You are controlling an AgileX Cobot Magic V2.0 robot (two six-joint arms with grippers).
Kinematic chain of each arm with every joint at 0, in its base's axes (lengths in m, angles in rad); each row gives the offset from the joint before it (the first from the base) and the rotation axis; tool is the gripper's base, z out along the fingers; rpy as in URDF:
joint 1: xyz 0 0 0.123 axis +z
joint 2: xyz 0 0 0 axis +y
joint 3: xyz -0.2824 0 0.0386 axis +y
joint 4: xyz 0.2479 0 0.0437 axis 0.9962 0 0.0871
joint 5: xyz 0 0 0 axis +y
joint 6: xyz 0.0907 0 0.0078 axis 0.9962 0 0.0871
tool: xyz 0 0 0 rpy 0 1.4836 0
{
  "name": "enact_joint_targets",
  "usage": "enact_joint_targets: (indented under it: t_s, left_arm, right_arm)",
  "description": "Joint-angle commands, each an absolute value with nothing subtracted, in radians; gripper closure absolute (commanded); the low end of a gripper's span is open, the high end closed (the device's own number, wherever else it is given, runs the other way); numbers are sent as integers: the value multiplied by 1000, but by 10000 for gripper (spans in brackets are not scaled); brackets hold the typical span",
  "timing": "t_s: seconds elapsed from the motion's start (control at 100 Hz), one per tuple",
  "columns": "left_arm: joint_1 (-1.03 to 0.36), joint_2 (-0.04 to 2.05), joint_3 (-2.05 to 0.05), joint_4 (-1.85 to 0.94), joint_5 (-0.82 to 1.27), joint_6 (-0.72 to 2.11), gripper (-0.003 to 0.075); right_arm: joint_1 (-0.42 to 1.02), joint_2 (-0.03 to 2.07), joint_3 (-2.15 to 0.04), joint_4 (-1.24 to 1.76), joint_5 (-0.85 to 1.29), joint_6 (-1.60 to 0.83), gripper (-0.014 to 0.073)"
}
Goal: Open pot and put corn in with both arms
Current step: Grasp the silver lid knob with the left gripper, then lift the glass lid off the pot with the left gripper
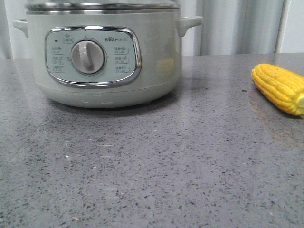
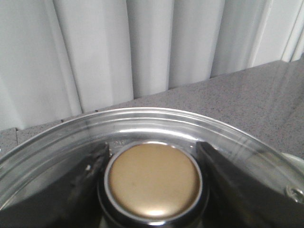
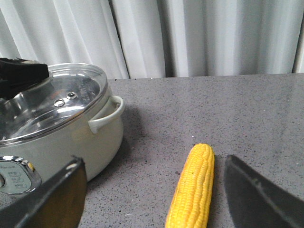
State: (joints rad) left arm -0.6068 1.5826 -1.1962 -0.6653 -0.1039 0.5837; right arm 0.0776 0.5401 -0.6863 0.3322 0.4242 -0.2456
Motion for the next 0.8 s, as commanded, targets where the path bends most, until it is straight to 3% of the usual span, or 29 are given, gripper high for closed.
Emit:
enact_joint_targets:
  t_s: [0.0, 0.11, 0.43, 0.79]
  left_arm:
    - [-614, 1547, -1230, -670, -138, 579, 560]
    - [-614, 1533, -1255, -670, -138, 579, 624]
    - [-573, 1398, -1375, -668, -141, 581, 626]
    - [-325, 1166, -1291, -618, -49, 584, 625]
  right_arm:
    - [79, 553, -722, 331, 358, -258, 98]
    - [79, 553, -722, 331, 358, -258, 98]
    - [79, 553, -722, 331, 358, -258, 98]
    - [109, 553, -722, 331, 359, -258, 105]
